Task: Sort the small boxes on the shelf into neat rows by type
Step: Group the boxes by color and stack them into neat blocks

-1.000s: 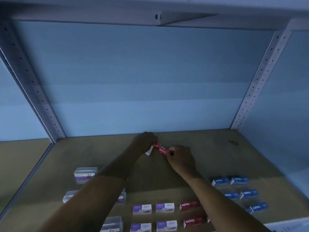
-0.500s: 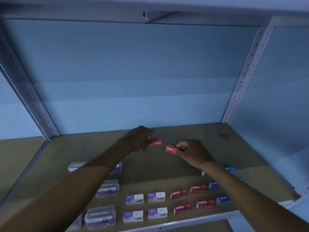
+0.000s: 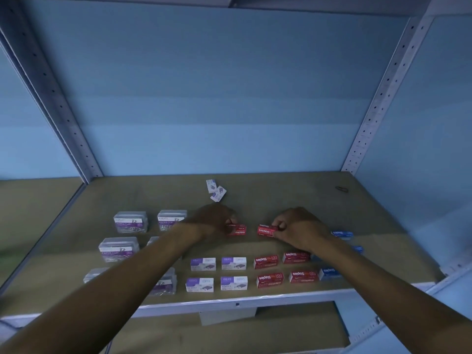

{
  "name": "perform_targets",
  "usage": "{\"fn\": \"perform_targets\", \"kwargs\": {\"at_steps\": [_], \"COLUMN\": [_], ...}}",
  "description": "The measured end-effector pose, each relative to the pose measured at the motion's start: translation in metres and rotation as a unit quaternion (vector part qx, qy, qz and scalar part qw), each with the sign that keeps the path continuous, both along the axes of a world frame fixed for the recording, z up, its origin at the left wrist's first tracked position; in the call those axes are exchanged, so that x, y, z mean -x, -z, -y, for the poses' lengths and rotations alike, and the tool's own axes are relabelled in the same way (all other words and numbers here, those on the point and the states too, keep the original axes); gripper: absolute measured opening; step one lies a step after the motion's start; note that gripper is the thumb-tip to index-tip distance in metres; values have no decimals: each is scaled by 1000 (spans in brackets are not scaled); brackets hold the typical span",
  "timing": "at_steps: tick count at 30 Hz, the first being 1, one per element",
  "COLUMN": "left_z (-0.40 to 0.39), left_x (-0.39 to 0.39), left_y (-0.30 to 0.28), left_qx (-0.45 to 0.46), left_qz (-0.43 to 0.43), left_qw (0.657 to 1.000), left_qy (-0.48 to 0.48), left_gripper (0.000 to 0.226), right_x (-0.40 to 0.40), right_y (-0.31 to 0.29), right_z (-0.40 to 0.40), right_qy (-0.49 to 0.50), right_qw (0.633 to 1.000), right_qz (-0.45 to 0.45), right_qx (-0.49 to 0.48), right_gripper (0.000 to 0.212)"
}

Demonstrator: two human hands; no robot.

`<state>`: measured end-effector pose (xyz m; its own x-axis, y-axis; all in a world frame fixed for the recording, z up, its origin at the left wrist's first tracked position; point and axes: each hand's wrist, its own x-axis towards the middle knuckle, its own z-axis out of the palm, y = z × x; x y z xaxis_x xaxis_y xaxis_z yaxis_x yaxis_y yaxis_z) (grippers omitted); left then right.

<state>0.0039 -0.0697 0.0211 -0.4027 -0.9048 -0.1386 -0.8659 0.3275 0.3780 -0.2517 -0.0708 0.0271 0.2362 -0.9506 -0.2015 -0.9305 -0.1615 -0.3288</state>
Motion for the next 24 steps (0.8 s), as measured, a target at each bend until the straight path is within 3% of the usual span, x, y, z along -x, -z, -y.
{"fn": "perform_targets", "kwargs": {"at_steps": [10,14,18,21,24], "left_z": [-10,-12,-15,-15,-15], "left_x": [-14,-11,0,4,6], "left_y": [-10,-10,-4,0,0], "left_qx": [-27,-38,-46,-30,-9], "left_qz": [-38,-42,-33,-15,-21], "left_qw": [997,996,995,996,997], "left_qy": [-58,-67,-85,-79,-68], "left_gripper": [36,26,28,30,26], "right_x": [3,-1,0,5,3], "right_y": [-7,-7,-13,-25,-33], "right_z": [3,-1,0,5,10], "right_qy": [-1,-20,-28,-70,-105], "right_qw": [999,998,991,990,991], "right_qz": [30,46,125,125,75], "right_qx": [-44,-41,-27,-11,-18], "right_gripper": [49,32,18,23,43]}}
